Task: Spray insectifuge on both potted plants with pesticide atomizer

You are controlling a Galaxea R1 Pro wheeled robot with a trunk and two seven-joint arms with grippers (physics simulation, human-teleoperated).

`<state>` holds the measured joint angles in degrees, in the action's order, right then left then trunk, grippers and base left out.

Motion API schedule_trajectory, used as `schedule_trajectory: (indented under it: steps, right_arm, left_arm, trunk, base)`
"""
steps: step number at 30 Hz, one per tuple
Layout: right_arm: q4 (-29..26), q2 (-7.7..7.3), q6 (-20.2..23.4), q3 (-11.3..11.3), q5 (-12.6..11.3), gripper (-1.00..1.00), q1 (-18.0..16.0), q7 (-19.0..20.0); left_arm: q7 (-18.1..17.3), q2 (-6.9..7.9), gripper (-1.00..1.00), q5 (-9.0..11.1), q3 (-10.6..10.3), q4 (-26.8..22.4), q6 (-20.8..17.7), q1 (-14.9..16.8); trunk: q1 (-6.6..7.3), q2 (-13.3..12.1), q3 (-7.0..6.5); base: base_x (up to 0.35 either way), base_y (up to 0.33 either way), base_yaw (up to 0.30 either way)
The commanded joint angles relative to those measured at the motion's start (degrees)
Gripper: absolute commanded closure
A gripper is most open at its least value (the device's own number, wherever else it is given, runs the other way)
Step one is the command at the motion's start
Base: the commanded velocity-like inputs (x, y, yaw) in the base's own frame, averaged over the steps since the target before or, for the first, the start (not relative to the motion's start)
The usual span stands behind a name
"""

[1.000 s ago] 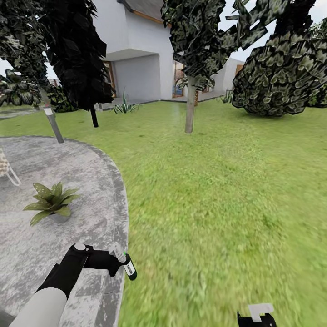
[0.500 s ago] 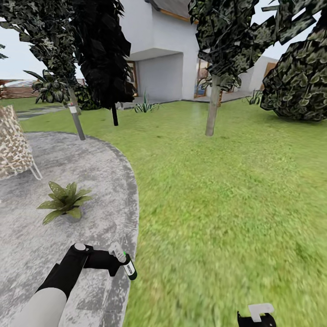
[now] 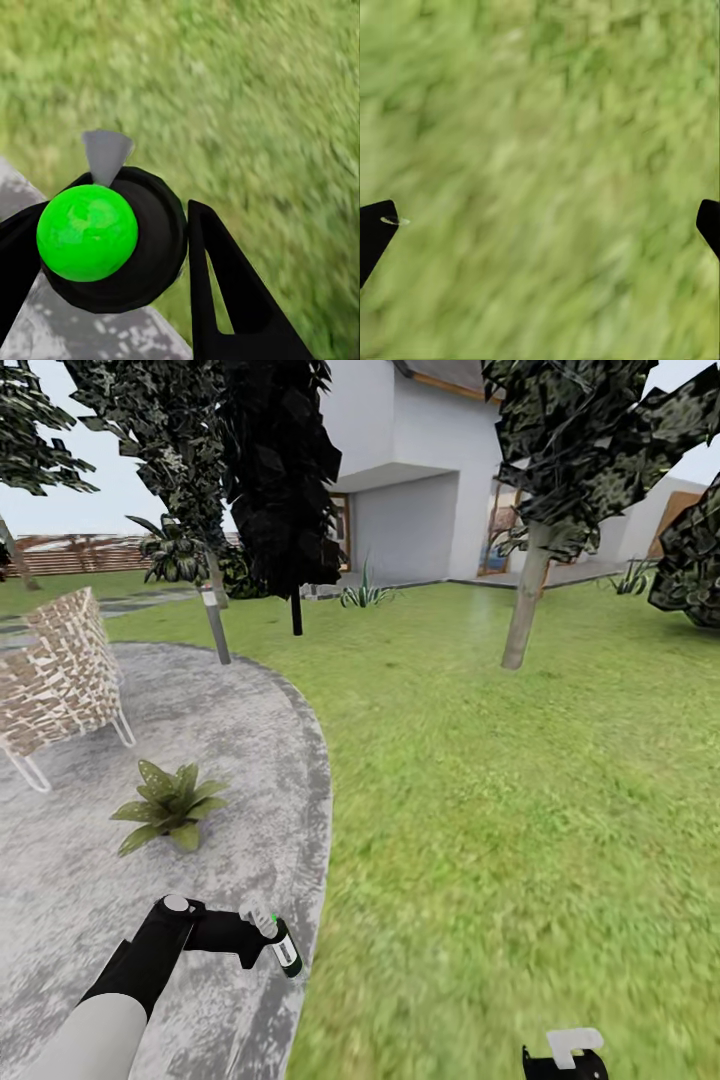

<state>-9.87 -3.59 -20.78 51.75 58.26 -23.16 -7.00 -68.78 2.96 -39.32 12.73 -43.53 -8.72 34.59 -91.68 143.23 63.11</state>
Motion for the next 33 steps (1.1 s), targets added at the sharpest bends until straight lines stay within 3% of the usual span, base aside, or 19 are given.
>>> schedule_trajectory:
  steps: [1,19,33]
  right_arm:
    - [0.1,-0.02,-0.2,0.4,0.6,-1.00,0.0,-0.3]
    - [0.1,-0.02,-0.2,0.4,0.6,-1.00,0.0,-0.3]
    - [0.1,-0.02,-0.2,0.4,0.6,-1.00,0.0,-0.3]
  left_arm:
    - [-0.4,-0.06,1.00,-0.2,0.2,-0.1,-0.6,0.0]
    - [-0.4,-0.06,1.00,-0.2,0.3,-0.1,-0.6,0.0]
    - [-0.4,-0.06,1.00,-0.1,0.3,-0.1,-0.6,0.0]
  trunk:
    - [-0.02,0.0,0.05]
    - [-0.02,0.0,0.05]
    - [-0.02,0.0,0.05]
  base:
    - [0.327,-0.102,0.277]
    - [0.327,-0.105,0.278]
    - [0.289,-0.204,0.279]
